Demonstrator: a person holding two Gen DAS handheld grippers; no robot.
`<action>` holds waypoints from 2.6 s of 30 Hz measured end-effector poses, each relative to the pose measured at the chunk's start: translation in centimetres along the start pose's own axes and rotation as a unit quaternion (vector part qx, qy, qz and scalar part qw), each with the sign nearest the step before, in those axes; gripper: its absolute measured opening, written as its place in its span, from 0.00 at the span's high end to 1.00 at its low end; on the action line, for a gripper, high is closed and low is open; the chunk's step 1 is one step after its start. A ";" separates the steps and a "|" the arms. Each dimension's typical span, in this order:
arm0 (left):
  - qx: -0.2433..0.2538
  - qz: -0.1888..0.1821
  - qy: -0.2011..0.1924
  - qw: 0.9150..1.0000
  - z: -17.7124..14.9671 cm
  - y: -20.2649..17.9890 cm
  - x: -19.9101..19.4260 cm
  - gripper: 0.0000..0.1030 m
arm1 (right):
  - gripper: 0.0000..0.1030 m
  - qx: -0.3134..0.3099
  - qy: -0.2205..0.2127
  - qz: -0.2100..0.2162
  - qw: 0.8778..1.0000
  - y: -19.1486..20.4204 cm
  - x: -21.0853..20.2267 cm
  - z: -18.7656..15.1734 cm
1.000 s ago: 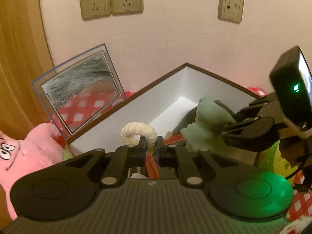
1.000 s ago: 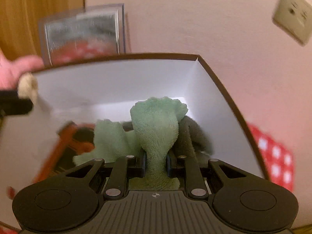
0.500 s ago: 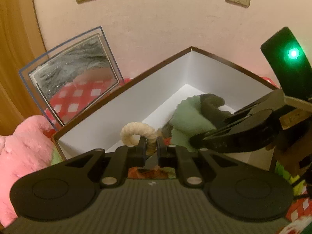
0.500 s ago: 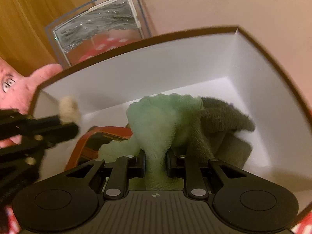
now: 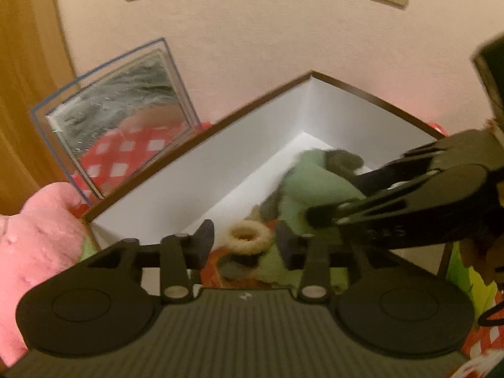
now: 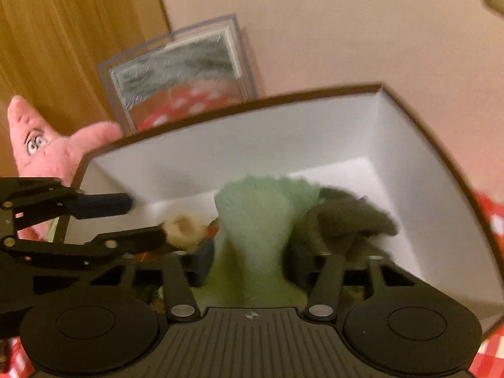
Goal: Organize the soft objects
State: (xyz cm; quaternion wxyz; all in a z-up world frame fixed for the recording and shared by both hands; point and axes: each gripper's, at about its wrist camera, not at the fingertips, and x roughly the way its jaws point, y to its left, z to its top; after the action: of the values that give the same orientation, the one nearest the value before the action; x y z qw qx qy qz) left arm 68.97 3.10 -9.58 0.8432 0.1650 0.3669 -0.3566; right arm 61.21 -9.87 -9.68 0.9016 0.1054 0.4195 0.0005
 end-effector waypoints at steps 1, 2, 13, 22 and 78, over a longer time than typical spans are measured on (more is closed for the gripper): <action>-0.004 0.003 -0.003 1.000 0.0 0.1 -0.2 0.53 | 0.42 -0.005 -0.007 0.000 1.000 0.0 -0.5 -0.2; -0.006 0.001 -0.002 1.000 0.1 0.3 -0.4 0.50 | 0.40 -0.008 -0.012 0.002 1.000 0.1 -0.5 -0.1; -0.045 0.005 -0.009 0.999 -0.9 0.9 -3.2 0.36 | 0.35 -0.018 -0.055 -0.019 0.998 0.2 -4.3 -2.3; -0.065 0.023 -0.040 0.997 -1.7 0.5 -8.1 0.30 | 0.35 -0.037 -0.118 -0.057 0.991 1.9 -9.5 -4.6; -0.189 0.174 -0.052 0.965 -23.4 -32.8 -38.2 0.16 | 0.35 -0.022 -0.118 0.094 0.988 -2.1 -40.7 -32.5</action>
State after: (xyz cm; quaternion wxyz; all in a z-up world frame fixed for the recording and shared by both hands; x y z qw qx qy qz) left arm 15.36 11.39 2.20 0.9259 0.0450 0.3492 -0.1368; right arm 10.07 -9.42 0.30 0.9428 0.1236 0.2986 0.0821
